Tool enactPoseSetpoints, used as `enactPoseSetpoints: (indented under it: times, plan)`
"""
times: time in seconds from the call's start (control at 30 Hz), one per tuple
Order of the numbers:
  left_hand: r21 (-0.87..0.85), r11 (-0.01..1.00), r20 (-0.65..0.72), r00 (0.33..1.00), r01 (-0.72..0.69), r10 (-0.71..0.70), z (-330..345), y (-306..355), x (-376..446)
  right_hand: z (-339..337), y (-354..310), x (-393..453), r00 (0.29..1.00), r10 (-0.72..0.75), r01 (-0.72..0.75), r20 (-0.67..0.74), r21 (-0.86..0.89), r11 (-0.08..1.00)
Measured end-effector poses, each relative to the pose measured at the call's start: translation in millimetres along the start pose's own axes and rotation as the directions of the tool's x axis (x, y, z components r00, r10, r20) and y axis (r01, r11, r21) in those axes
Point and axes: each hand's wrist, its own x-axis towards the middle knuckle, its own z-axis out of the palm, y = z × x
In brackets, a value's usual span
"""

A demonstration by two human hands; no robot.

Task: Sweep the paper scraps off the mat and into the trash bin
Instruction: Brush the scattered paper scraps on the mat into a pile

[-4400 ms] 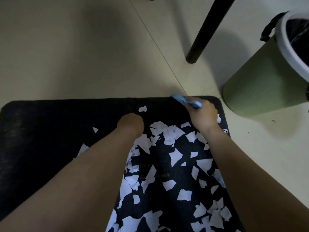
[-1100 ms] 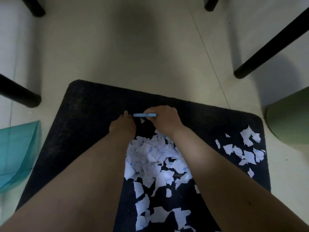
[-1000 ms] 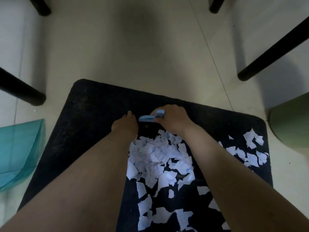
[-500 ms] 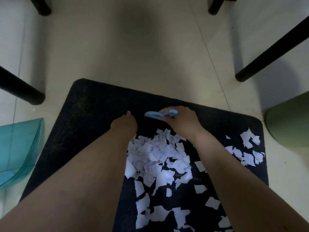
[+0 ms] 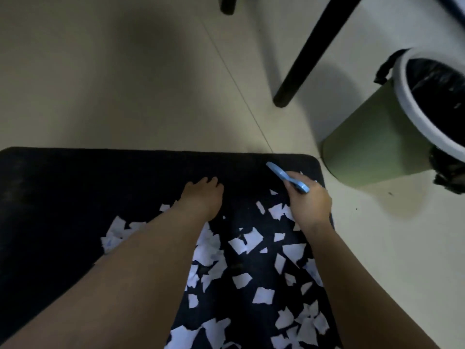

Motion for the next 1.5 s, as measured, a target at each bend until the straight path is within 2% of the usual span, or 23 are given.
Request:
enactPoseSetpoints:
  times: [0.13,0.4,0.6,0.7,0.83,0.93,1.0,1.07,1.13,1.2,1.27,1.4,1.5]
  plan:
    - [0.056,0.998,0.047,0.999,-0.026,0.023,-13,40,14,-17,37,17,0.995,0.064,-0.060,-0.082,0.054,0.997]
    - [0.094,0.994,0.172,0.983,0.048,-0.064,-27,79,45,-22,73,56,0.989,0.070,-0.076,-0.129,-0.044,0.996]
    - [0.150,0.982,0.208,0.968,0.110,-0.141,-25,81,62,-14,76,61,0.996,0.090,-0.092,-0.028,-0.105,0.990]
    - [0.146,0.981,0.186,0.971,0.125,-0.151,-24,81,62,-12,64,38,0.996,0.083,-0.080,0.044,-0.048,0.996]
    - [0.139,0.981,0.194,0.968,0.135,-0.160,-24,82,61,-13,49,9,0.986,-0.007,0.002,0.167,0.030,1.000]
    - [0.155,0.983,0.190,0.973,0.103,-0.132,-23,79,60,-21,53,12,0.997,0.065,-0.071,0.049,0.126,0.989]
    - [0.160,0.983,0.198,0.973,0.084,-0.115,-23,77,59,-29,61,22,0.988,0.129,-0.121,-0.086,0.089,0.989]
    - [0.158,0.984,0.209,0.971,0.079,-0.112,-24,76,60,-31,70,32,0.978,0.157,-0.157,-0.139,0.012,0.988]
    - [0.156,0.984,0.220,0.969,0.082,-0.116,-25,74,62,-22,72,36,0.988,0.130,-0.137,-0.083,-0.084,0.987]
    - [0.149,0.986,0.228,0.967,0.081,-0.113,-24,72,63,-8,66,28,0.997,0.075,-0.068,0.031,-0.183,0.981]
    - [0.156,0.985,0.221,0.970,0.069,-0.103,-24,72,62,4,54,13,0.991,0.030,-0.004,0.127,-0.193,0.981]
    - [0.147,0.989,0.210,0.976,0.029,-0.060,-25,70,57,9,32,-26,0.966,-0.035,0.034,0.258,0.007,0.999]
    - [0.119,0.993,0.201,0.979,-0.001,-0.023,-25,61,52,-5,29,-33,0.977,-0.006,-0.020,0.215,0.121,0.992]
